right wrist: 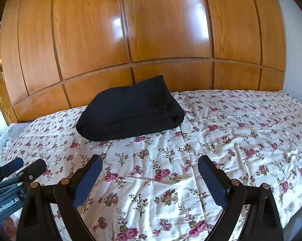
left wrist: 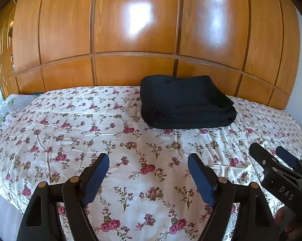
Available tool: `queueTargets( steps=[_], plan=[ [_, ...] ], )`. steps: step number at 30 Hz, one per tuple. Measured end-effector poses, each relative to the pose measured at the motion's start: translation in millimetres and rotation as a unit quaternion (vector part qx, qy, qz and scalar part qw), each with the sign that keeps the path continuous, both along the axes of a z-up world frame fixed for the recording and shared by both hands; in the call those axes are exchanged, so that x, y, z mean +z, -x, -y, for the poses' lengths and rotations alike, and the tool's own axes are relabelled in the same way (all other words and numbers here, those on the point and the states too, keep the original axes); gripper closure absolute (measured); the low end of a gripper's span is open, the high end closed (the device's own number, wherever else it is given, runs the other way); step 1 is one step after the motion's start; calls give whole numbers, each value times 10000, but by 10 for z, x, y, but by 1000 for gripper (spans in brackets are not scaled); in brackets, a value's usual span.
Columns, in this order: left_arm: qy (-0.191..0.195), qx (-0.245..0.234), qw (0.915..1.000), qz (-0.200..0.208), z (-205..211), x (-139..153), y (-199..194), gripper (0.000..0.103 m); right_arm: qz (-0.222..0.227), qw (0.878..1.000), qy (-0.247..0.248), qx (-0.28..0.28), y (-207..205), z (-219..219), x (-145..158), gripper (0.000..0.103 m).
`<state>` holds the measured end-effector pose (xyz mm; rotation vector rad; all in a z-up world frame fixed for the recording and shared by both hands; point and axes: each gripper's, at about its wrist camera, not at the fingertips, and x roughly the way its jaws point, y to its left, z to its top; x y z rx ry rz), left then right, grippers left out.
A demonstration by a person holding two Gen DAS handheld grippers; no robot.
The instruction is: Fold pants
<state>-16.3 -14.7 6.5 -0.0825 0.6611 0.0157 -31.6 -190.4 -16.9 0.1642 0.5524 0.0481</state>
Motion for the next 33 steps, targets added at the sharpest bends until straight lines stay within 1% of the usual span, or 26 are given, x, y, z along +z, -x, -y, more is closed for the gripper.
queueTargets(
  steps=[33],
  plan=[
    [36,-43,9998,-188,-16,-98,-55,21,-220,9997,-72,25,-85,6,-118,7]
  ],
)
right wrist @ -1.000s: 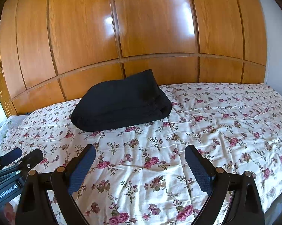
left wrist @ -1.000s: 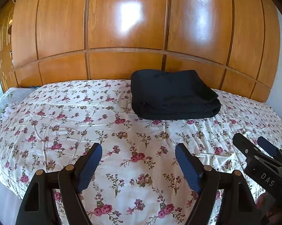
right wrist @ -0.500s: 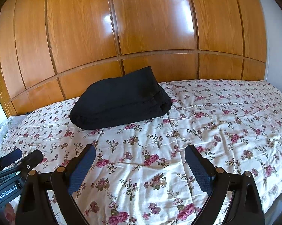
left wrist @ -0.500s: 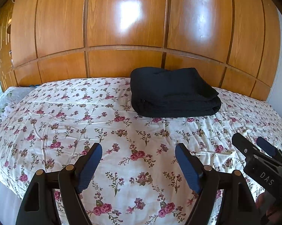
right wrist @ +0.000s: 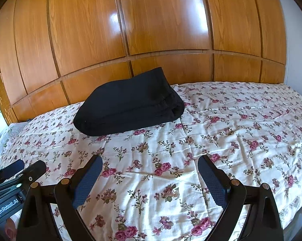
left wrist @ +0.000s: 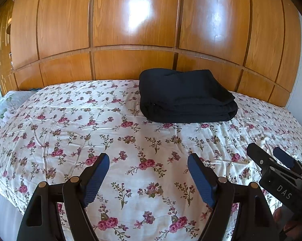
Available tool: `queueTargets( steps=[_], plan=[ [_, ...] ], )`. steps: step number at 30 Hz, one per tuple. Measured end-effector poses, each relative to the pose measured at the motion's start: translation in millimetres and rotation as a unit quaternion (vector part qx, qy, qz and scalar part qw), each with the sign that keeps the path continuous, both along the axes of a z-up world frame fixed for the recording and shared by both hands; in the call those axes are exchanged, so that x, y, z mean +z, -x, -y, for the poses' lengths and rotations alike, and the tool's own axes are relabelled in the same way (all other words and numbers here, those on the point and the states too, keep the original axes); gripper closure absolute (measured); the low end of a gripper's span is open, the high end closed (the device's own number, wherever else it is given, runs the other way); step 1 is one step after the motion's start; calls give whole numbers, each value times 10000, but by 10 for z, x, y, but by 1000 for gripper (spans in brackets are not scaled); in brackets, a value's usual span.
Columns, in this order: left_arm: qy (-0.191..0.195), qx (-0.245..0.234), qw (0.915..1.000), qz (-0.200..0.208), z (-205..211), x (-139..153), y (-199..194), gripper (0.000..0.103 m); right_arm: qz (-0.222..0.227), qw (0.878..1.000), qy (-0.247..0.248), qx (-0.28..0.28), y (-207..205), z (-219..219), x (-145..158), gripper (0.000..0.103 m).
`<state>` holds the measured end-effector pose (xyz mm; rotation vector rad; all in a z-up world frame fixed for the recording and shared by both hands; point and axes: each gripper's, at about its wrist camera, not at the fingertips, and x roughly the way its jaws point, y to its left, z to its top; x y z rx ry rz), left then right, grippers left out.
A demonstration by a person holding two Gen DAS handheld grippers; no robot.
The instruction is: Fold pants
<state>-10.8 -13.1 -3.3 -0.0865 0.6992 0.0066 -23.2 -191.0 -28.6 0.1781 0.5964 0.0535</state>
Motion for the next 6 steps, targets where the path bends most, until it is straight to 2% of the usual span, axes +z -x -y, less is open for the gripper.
queueTargets(
  steps=[6],
  plan=[
    [0,9,10000,-70,3,-45,-33,21,-38,10000,-7,12,-28,-13,-28,7]
  ],
)
